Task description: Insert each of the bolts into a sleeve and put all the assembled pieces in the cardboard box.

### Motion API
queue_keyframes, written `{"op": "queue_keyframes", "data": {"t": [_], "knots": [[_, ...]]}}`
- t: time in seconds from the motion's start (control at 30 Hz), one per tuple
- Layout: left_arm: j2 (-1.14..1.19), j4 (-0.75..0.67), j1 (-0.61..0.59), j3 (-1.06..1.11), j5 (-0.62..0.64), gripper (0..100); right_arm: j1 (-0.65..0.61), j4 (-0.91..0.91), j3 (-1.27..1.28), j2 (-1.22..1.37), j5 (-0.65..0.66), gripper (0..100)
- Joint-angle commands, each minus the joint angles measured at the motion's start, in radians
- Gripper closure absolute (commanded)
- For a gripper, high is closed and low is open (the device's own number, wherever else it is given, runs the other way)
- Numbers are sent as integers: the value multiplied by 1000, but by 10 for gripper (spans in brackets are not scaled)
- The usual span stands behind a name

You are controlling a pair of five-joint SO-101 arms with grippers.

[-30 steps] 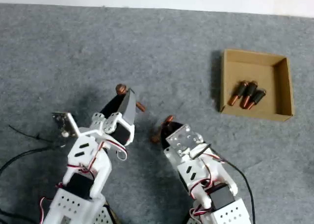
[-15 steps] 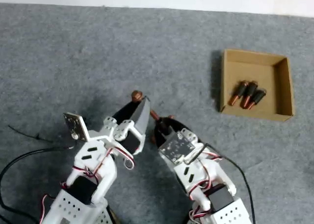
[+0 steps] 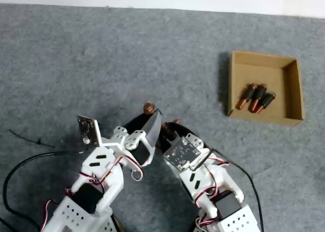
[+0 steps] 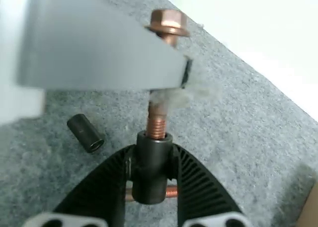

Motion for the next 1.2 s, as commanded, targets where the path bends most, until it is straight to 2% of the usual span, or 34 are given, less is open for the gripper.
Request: {"op": "queue_keyframes", "data": {"t": [0.0,0.07,0.23,0.4,0.57,0.63,0.77,0.83,0.93,1.07,1.17], "knots": [[-22,6,25,21,0,996,16,-30,114,-4,5,994],[-15,26,35,21,0,996,16,-30,114,-4,5,994],[-24,180,128,13,-3,996,24,-30,114,-4,5,994],[-22,183,133,21,-72,996,31,-33,113,-4,2,994],[-22,186,128,21,-78,989,33,-33,113,-4,2,994],[-15,186,128,21,-75,927,35,-33,113,-4,3,994],[-13,209,128,21,-66,704,61,-35,113,-4,3,994],[-22,213,117,19,-21,616,81,-35,113,-4,3,994],[-24,210,1,-22,77,589,110,-36,113,-4,3,994],[-24,210,-265,-94,249,630,202,-88,114,-4,-2,994],[-24,209,-380,-97,290,681,266,-119,114,-4,-38,994]]}}
